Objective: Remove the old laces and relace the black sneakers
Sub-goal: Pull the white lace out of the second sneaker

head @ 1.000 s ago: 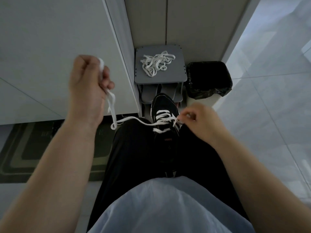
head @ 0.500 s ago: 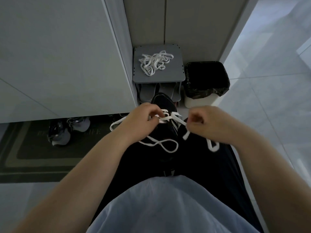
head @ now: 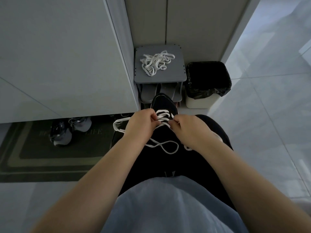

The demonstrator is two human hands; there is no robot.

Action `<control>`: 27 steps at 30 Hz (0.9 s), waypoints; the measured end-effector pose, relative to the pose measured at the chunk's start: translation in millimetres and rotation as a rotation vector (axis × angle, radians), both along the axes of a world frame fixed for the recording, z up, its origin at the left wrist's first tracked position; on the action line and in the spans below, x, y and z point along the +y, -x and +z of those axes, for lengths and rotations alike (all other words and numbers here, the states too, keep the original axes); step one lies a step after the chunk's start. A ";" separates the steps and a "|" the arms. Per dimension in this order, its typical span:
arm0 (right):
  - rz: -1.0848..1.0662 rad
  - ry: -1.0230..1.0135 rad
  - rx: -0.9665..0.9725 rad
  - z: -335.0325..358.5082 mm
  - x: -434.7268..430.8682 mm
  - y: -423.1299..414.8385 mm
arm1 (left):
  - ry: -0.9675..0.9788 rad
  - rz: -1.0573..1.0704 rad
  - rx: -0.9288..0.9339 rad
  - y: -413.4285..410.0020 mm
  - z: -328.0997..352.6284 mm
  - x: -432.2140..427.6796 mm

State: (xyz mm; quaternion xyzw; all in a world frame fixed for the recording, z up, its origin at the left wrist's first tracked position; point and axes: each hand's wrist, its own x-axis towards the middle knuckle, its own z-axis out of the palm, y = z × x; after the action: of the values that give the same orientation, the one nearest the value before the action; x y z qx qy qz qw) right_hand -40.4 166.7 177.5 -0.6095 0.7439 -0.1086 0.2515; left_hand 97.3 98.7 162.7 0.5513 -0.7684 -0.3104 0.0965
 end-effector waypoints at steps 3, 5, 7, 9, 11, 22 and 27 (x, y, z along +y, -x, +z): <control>-0.043 0.022 -0.023 2.1 -7.5 2.4 | 0.115 -0.033 -0.209 7.7 1.6 1.8; -0.082 0.061 -0.017 -0.7 -16.6 5.7 | 0.124 -0.054 -0.285 13.1 2.8 1.2; -0.085 0.041 -0.011 -5.6 -24.2 7.6 | 0.118 -0.068 -0.298 17.5 2.5 0.9; -0.084 0.007 -0.012 -11.8 -27.4 6.6 | 0.090 -0.071 -0.246 19.3 2.1 0.4; -0.090 0.050 0.005 -16.2 -25.6 3.2 | 0.030 -0.080 -0.153 17.2 1.7 -2.3; -0.194 0.222 0.051 -28.5 -16.8 -16.8 | -0.085 -0.259 -0.124 9.5 18.3 -15.2; -0.181 0.031 -0.189 -8.7 -25.4 -8.0 | -0.216 -0.414 -0.185 8.8 34.0 -30.6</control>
State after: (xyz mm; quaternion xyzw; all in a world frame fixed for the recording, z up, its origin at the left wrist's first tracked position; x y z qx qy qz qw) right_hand -32.4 141.3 168.8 -0.5307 0.7672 -0.1993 0.3001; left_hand 88.5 68.1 196.7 0.4154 -0.8329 -0.3520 -0.0991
